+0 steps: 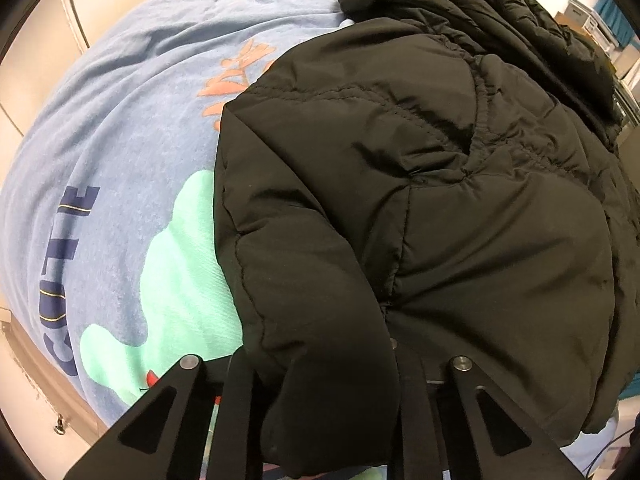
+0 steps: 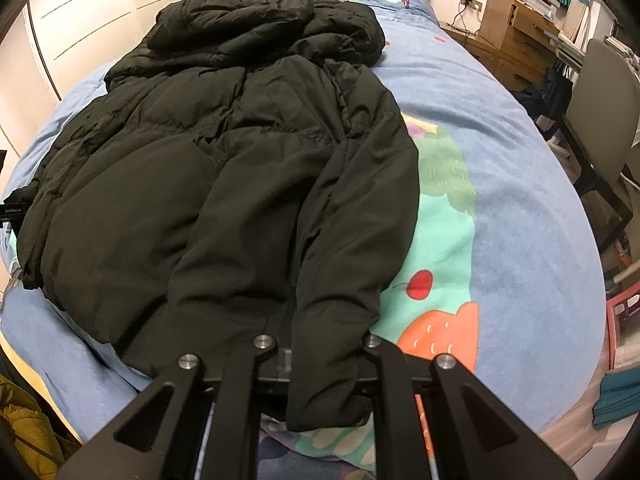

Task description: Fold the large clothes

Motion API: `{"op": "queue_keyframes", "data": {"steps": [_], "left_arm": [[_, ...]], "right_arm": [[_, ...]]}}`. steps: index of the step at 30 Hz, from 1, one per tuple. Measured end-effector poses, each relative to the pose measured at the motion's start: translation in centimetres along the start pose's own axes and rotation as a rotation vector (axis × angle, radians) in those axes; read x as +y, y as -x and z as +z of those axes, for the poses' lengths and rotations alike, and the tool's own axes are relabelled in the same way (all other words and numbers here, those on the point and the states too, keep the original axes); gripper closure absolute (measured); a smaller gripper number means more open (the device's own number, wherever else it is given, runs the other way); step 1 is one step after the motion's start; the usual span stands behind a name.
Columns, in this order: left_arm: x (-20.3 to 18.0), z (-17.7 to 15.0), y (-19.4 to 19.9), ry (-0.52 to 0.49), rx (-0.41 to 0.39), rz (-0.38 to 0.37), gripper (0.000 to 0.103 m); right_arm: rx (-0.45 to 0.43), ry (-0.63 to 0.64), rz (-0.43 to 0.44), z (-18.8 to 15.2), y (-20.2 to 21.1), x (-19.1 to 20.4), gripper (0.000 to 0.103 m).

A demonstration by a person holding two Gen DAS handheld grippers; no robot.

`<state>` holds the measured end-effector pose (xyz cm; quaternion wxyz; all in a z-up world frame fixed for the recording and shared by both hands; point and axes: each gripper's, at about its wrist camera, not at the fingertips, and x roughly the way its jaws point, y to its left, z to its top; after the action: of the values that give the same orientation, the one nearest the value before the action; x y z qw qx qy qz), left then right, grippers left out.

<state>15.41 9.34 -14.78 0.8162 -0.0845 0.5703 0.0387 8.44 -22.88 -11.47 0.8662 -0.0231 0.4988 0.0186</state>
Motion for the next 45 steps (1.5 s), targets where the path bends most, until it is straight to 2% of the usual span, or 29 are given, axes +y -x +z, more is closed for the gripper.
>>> {"op": "queue_keyframes", "data": {"steps": [6, 17, 24, 29, 37, 42, 45], "left_arm": [[-0.2, -0.2, 0.3, 0.003, -0.014, -0.018, 0.09], [2.2, -0.8, 4.3, 0.016, -0.066, -0.09, 0.093], [2.3, 0.1, 7.9, 0.024, -0.137, -0.166, 0.094], [2.3, 2.1, 10.6, 0.017, -0.2, -0.225, 0.095], [1.2, 7.0, 13.6, -0.018, -0.29, -0.289, 0.095], [0.9, 10.2, 15.0, -0.022, -0.333, -0.317, 0.095], [0.5, 13.1, 16.2, -0.022, -0.373, -0.331, 0.095]], "right_arm": [[-0.013, 0.012, -0.016, 0.4, 0.8, 0.8, 0.092], [-0.044, 0.03, -0.023, 1.7, 2.8, 2.0, 0.092], [-0.07, -0.033, 0.06, 3.3, 3.9, 1.3, 0.093], [-0.094, -0.077, 0.107, 4.9, 4.8, 0.6, 0.093], [-0.14, -0.078, 0.113, 8.7, 6.3, 0.4, 0.094], [-0.193, -0.116, 0.118, 12.5, 7.4, -1.0, 0.094], [-0.234, -0.135, 0.108, 15.6, 8.4, -2.2, 0.094]]}}
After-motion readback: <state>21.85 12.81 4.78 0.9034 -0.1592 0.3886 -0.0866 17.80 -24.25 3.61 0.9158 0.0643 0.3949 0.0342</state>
